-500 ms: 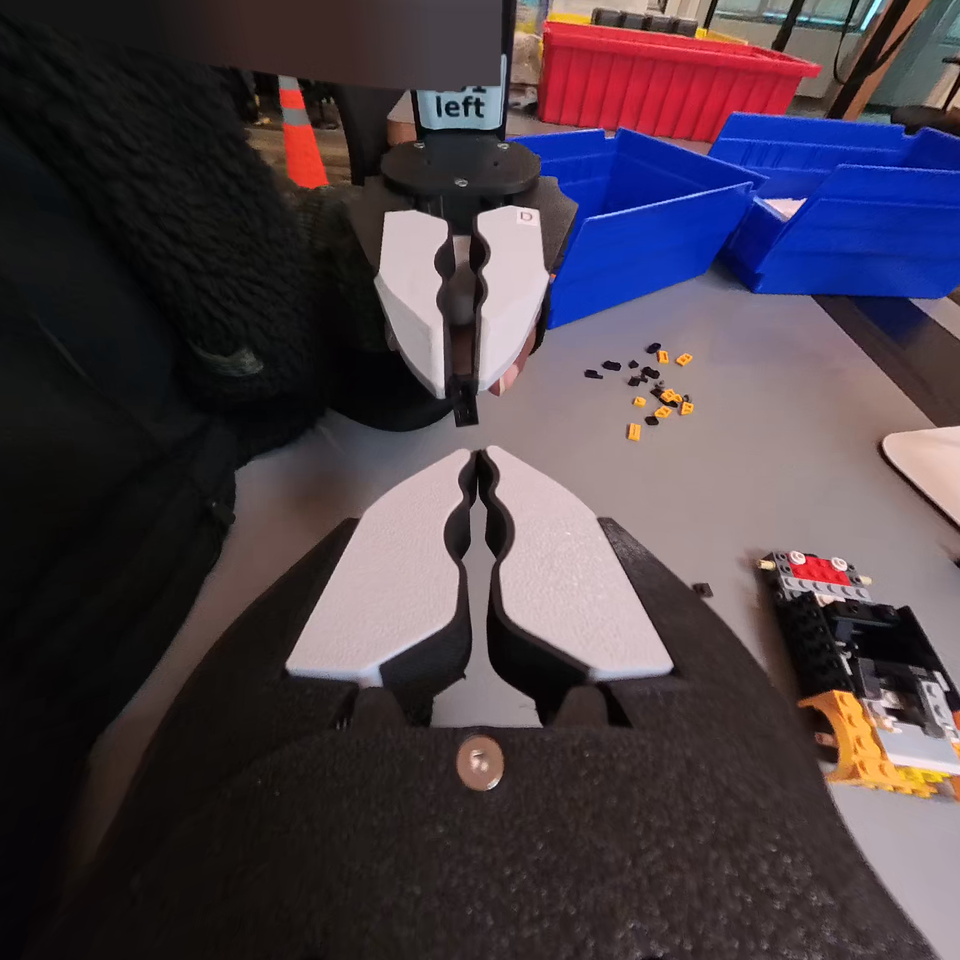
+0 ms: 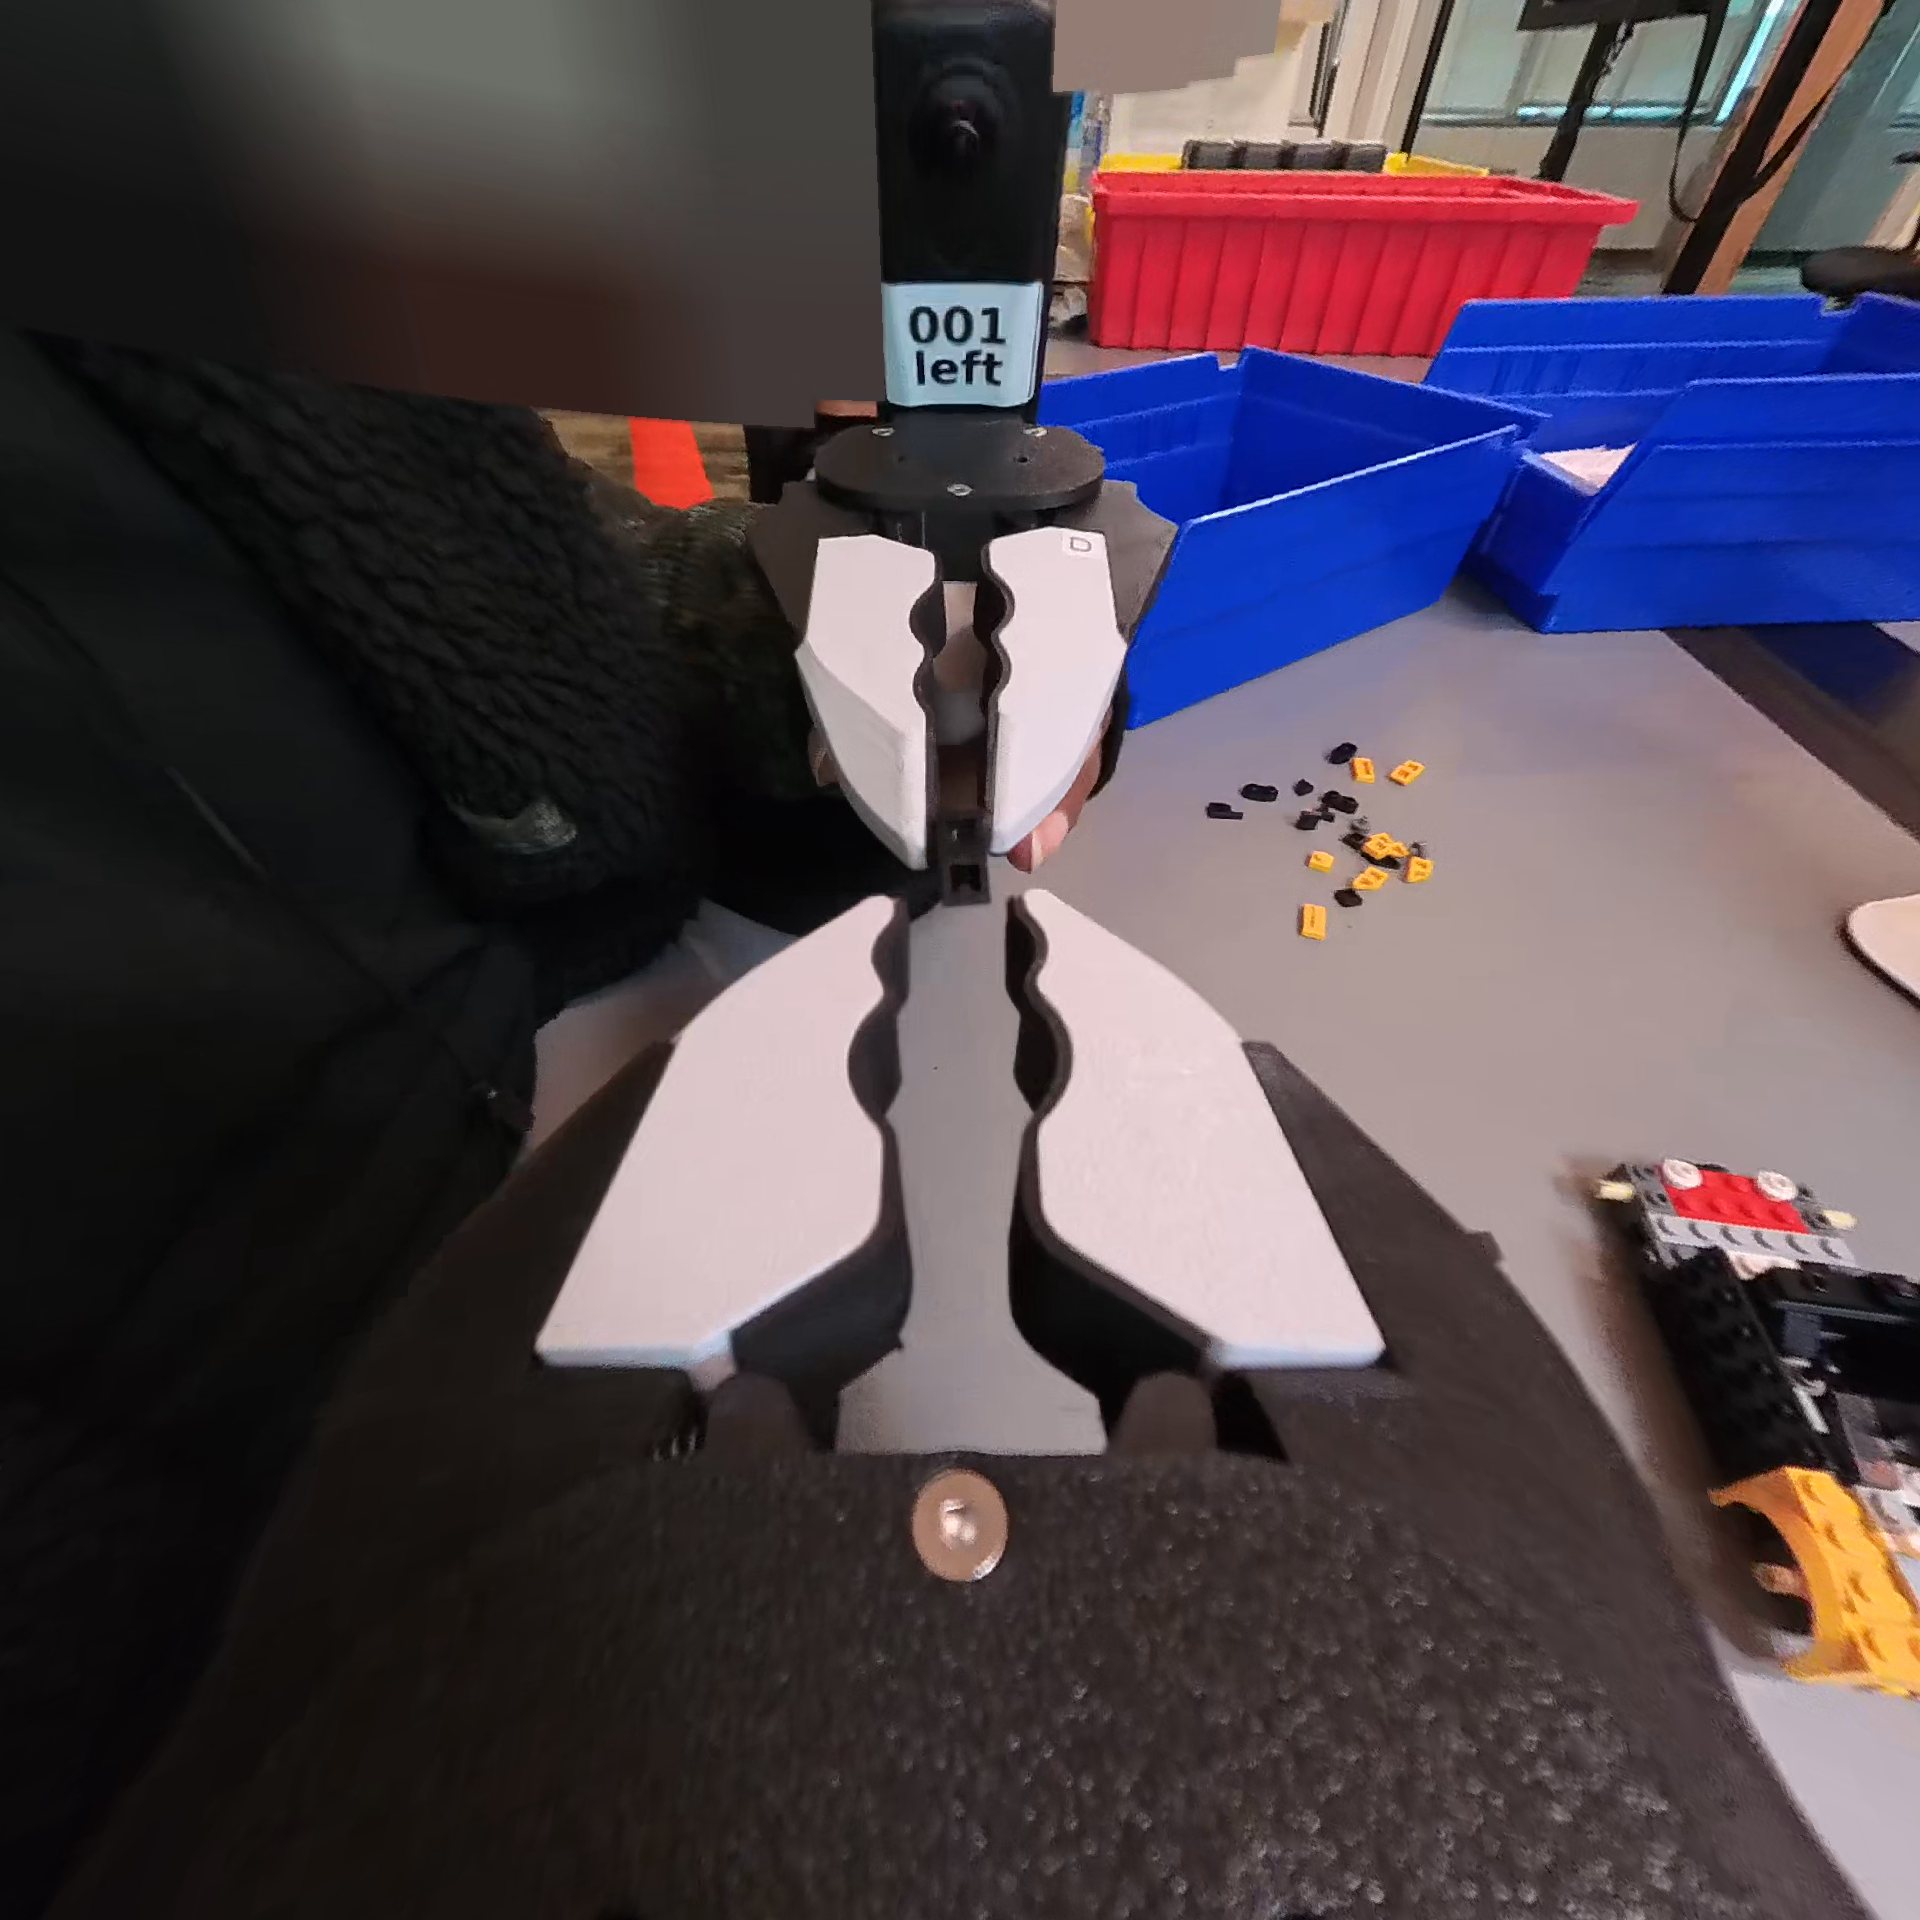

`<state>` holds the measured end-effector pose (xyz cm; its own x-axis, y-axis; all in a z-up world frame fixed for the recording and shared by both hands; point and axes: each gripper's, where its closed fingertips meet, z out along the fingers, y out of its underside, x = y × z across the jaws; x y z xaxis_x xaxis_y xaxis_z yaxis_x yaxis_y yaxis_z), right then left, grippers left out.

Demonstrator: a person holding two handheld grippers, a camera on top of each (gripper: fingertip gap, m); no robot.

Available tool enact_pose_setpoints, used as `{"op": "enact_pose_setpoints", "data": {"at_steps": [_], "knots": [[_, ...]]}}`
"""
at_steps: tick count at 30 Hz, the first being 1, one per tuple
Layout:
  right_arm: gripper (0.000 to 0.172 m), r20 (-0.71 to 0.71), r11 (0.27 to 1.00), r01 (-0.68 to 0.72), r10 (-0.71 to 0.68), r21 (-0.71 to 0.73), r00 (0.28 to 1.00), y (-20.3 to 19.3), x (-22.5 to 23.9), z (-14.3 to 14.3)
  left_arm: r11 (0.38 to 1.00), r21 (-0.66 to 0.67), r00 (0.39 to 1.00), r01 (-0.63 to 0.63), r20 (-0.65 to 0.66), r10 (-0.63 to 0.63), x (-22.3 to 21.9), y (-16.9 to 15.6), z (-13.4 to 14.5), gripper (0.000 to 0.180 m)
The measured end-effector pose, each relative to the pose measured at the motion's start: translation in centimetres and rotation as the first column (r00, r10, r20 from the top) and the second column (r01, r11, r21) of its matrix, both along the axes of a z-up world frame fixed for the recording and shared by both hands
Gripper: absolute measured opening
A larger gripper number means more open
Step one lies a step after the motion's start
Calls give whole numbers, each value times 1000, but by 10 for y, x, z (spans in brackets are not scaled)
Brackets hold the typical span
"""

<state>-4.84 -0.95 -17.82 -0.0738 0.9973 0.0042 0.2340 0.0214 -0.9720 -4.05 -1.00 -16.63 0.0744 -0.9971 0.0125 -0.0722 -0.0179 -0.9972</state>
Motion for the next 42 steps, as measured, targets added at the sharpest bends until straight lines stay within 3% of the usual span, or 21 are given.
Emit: {"op": "enact_pose_setpoints", "data": {"at_steps": [8, 15, 19, 29, 35, 37, 38, 42], "knots": [[8, -32, 1000, -18, 18, -10, 999, -1, 2, 6, 1000, -3, 1000, 12, -10, -12, 2, -2, -3, 8], [8, 116, 992, 30, -44, 121, 992, 6, 2, -13, 1000, -23, 996, 0, -85, -2, 0, 4, -13, 18], [8, 152, 988, 13, -36, 151, 988, 2, 0, -19, 1000, -17, 989, 24, -144, -27, 2, -1, -22, 8], [7, 286, 985, -11, -39, 170, 957, -6, -7, -51, 997, 48, 958, 58, -283, -42, 1, -10, -42, 7], [7, 277, 989, -6, -36, 150, 960, -6, -8, -52, 997, 35, 968, 69, -245, -59, 1, -12, -39, 7], [6, 385, 983, -45, -27, 178, 923, -10, -9, -76, 991, 4, 989, 132, -61, -131, 9, -25, -5, 0], [7, 415, 980, -77, -7, 183, 910, -17, -12, -88, 989, 32, 989, 142, -54, -140, 13, -27, 1, 0], [7, 347, 989, -20, -33, 148, 937, -4, -12, -71, 999, 30, 997, 46, -60, -44, -1, -6, -1, 0]]}}
